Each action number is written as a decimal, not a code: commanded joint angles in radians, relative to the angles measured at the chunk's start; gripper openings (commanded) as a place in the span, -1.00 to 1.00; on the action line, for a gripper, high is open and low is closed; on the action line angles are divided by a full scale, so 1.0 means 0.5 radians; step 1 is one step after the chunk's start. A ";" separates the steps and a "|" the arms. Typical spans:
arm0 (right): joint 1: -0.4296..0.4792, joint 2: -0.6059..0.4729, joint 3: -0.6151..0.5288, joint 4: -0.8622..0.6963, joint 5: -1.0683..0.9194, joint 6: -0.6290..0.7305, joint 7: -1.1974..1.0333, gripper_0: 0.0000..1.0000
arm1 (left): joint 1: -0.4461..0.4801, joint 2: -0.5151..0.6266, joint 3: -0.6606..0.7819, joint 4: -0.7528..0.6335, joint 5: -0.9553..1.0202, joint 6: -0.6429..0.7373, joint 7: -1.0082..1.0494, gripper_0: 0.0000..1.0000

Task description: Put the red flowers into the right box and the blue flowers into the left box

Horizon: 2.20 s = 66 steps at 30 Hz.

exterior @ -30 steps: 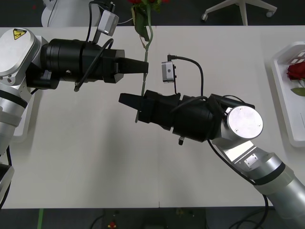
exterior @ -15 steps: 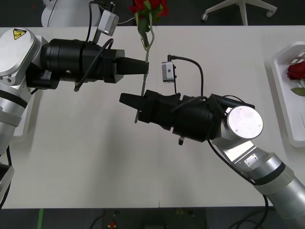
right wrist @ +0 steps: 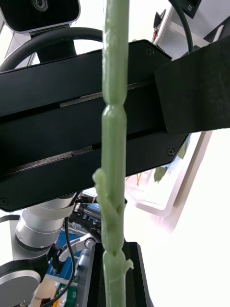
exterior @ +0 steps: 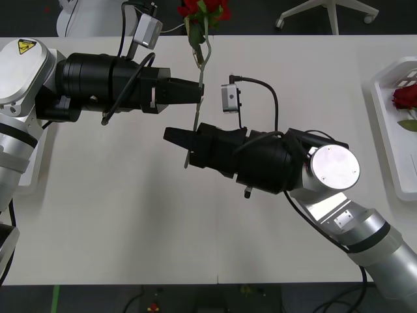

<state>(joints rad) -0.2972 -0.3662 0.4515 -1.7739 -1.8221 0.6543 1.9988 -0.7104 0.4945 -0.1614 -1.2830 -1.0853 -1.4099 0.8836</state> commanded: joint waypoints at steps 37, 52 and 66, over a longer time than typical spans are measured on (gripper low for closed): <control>-0.163 -1.213 -1.468 0.198 2.003 1.851 -0.690 -1.00 | 0.415 0.668 0.397 -0.217 0.032 0.010 0.022 1.00; -0.188 -1.197 -1.409 0.774 2.905 1.410 -0.245 -1.00 | 0.411 0.741 0.136 -0.318 0.364 0.927 -0.466 1.00; -0.188 -0.927 -1.250 1.182 3.405 0.845 -0.276 -1.00 | 0.246 1.137 -0.683 -0.582 2.103 3.642 -3.749 1.00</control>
<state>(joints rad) -0.3552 -0.8306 -0.2225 -1.1955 -0.1517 1.1040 1.8548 -0.5279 1.0163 -0.5138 -1.5717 -0.1208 0.3405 -0.7954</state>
